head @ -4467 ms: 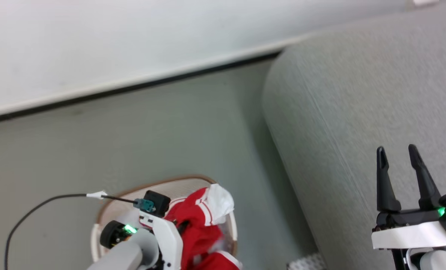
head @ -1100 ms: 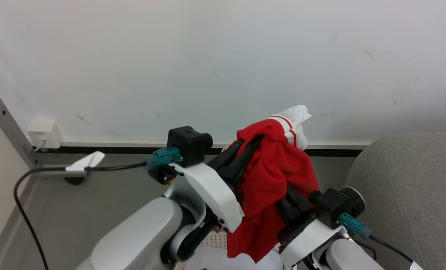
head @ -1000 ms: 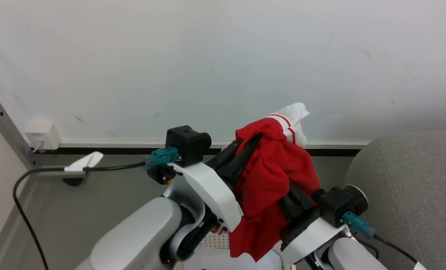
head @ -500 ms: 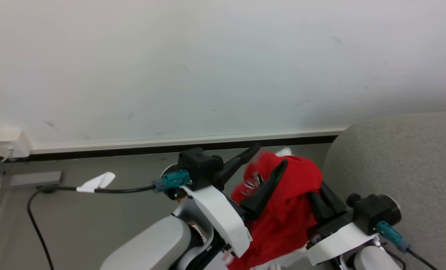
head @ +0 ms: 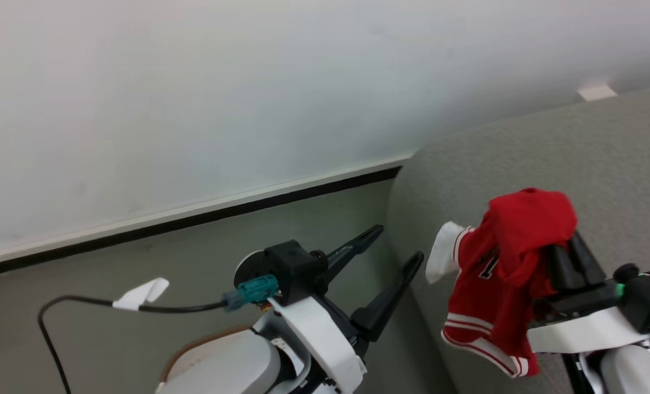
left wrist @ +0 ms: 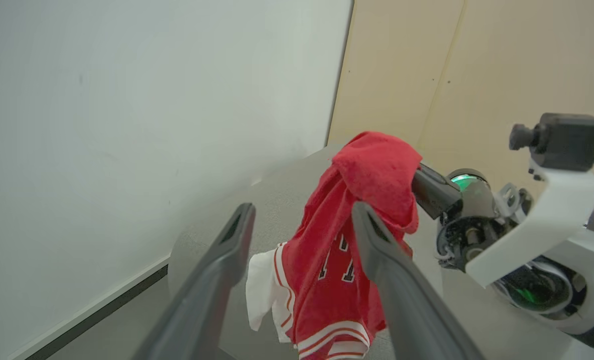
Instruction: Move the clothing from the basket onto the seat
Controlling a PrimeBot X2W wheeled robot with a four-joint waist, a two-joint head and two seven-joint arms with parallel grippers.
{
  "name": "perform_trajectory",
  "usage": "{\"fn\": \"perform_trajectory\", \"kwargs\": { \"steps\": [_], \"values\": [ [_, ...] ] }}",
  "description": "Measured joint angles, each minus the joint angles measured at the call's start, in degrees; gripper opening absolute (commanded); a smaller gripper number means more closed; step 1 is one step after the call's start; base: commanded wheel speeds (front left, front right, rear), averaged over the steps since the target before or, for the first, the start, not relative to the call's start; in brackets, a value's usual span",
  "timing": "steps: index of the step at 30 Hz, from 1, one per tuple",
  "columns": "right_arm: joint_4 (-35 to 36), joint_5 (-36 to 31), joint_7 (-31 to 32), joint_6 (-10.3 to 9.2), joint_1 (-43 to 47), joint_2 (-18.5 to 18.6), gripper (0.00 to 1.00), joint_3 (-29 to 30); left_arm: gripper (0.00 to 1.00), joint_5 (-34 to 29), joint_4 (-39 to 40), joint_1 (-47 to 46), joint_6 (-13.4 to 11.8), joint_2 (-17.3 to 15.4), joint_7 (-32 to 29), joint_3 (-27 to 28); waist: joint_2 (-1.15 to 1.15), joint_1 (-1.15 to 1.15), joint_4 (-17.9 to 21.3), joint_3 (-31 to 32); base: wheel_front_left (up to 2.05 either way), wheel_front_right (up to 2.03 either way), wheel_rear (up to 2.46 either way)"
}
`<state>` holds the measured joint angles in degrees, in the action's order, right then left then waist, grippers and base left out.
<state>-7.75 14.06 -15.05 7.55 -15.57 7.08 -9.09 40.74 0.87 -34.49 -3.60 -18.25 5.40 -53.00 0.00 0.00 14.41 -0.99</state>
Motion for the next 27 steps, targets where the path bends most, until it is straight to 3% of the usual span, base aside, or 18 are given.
{"fn": "perform_trajectory", "kwargs": {
  "steps": [8,13,21,27],
  "values": [
    [7.23,0.34,2.02,0.0,1.98,0.73,0.0,3.89,1.0,-1.94,-1.35,0.3,0.03,-0.35,2.0,-1.36,0.0,-0.01,6.9,-1.17,0.0,0.0,0.0],
    [9.69,1.52,3.39,0.0,2.48,0.74,0.0,4.11,1.0,-3.55,-2.37,0.3,0.03,-0.24,2.35,-2.31,0.0,-0.01,9.15,-2.24,0.0,0.0,0.0],
    [10.62,3.21,5.26,0.0,-0.99,2.76,0.0,4.58,1.0,-3.99,-2.66,-1.09,0.15,0.24,2.18,-2.87,0.0,-0.01,8.17,-5.2,0.0,0.0,0.0],
    [9.8,4.55,7.04,0.0,-10.61,8.43,0.0,7.99,1.0,-5.63,-2.01,-4.04,0.63,-0.15,0.81,-3.58,0.0,0.0,5.62,-9.34,0.0,0.0,0.0]
  ]
}}
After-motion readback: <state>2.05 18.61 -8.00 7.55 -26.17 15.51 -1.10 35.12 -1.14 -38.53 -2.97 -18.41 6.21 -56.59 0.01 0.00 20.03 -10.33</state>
